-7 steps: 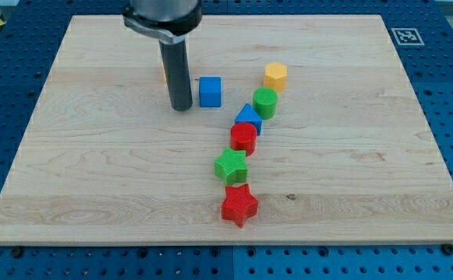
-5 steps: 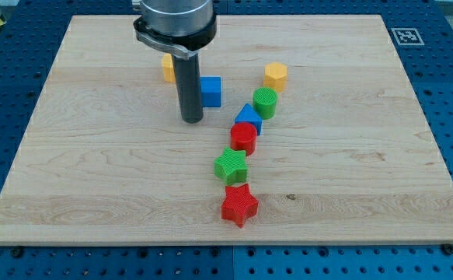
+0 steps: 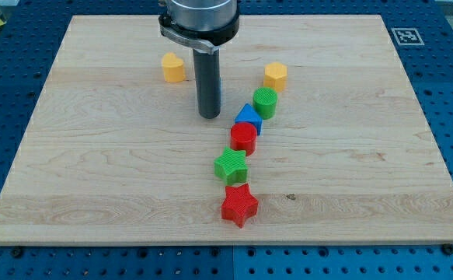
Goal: Push the blue cube towards the yellow hexagon
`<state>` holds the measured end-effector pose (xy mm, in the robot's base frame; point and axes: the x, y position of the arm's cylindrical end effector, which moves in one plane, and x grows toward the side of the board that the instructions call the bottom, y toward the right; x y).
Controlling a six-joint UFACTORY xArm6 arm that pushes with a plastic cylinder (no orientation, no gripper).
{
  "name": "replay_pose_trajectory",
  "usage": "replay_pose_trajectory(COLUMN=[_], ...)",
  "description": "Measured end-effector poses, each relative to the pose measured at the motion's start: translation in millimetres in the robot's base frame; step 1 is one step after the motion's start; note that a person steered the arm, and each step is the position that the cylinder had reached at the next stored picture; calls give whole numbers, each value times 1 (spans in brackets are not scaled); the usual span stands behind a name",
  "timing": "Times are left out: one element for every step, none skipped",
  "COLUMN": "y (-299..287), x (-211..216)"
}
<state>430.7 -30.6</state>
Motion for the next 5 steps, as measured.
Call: replay_pose_trajectory(y=[0,0,-12,-41,-46], x=[-6,-9,-9,-12,-22])
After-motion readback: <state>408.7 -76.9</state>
